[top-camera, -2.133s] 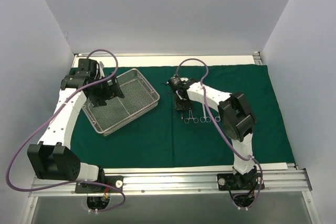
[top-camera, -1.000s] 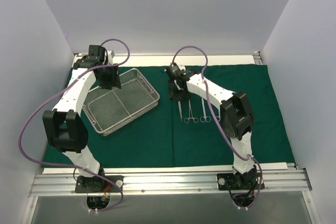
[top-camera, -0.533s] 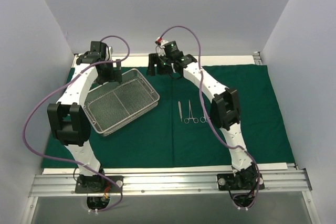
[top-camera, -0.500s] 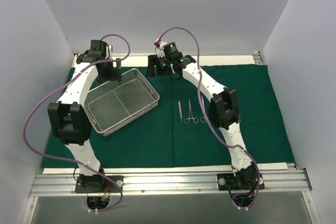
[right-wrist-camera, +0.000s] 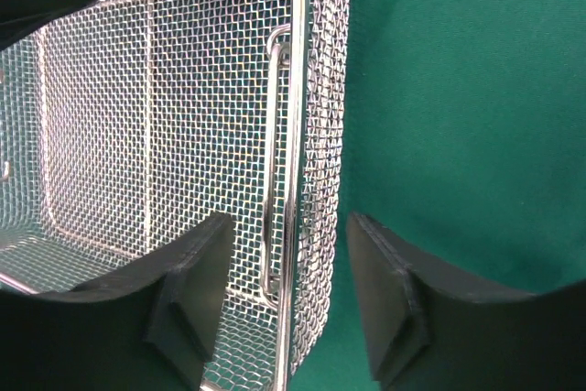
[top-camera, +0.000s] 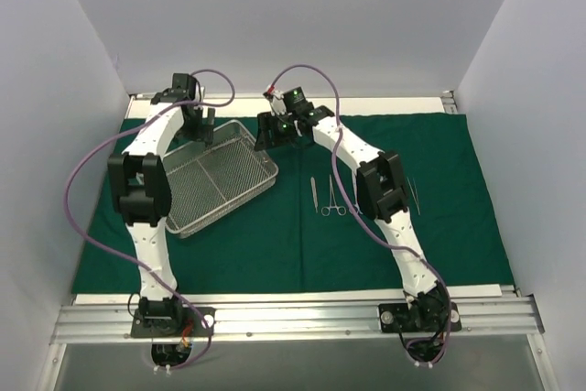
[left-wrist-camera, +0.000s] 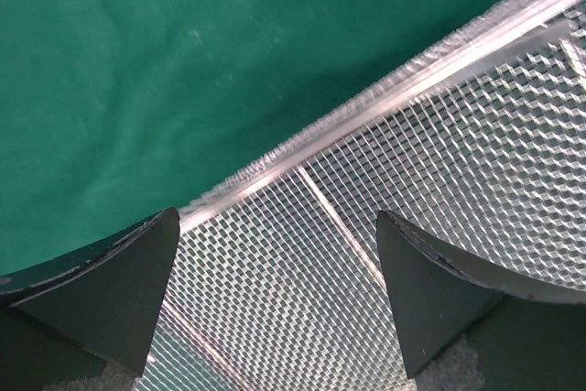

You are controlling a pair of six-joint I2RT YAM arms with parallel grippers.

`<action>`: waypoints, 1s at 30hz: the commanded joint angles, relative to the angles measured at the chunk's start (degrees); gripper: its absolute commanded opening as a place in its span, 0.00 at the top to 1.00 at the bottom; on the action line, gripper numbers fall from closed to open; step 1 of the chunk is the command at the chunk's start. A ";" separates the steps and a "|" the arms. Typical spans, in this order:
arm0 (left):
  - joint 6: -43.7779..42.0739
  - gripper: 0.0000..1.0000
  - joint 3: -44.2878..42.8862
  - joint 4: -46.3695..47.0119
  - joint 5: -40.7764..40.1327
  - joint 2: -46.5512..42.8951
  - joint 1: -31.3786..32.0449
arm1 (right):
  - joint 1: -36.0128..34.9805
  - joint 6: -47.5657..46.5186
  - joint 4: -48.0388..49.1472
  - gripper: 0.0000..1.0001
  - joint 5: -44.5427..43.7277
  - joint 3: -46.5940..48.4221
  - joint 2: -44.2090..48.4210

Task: Open and lay out the surgical kit
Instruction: Adjust the container in the surgical kit.

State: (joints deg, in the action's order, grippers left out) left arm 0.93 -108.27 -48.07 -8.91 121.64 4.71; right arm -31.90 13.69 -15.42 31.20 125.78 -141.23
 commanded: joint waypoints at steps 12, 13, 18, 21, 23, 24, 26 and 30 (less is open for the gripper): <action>-4.80 0.18 -13.45 1.23 -6.30 11.42 -0.40 | -0.36 0.72 2.50 0.73 4.04 4.13 -5.37; -4.80 0.21 -14.94 0.36 -6.12 12.55 -0.40 | -0.44 0.81 2.67 0.74 3.96 4.13 -5.55; -5.15 0.64 -16.10 -0.27 -2.96 13.09 -0.40 | -0.44 1.25 3.38 0.89 4.66 4.04 -5.37; -5.32 0.87 -16.10 -0.35 -1.73 12.30 -0.40 | -0.62 1.95 4.52 0.98 4.57 4.30 -4.67; -5.15 0.98 -16.10 -0.62 -1.29 10.38 -0.49 | -0.62 2.65 5.74 1.00 3.70 4.57 -3.80; -4.97 0.98 -15.92 -0.62 -1.38 10.37 -0.58 | -0.62 2.92 6.19 1.00 3.43 4.57 -3.53; -4.97 0.98 -14.87 0.87 -1.81 7.65 -0.58 | -0.62 3.18 6.98 1.00 3.60 5.09 -2.83; -3.66 0.98 -7.78 6.22 -3.57 0.72 -1.11 | -1.58 1.16 6.89 1.00 2.29 4.57 -0.19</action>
State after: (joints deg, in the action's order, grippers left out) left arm -15.27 -118.10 -57.84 -8.75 131.74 6.15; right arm -30.24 13.26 -4.58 29.36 128.60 -146.26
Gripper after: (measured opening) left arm 0.122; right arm 0.224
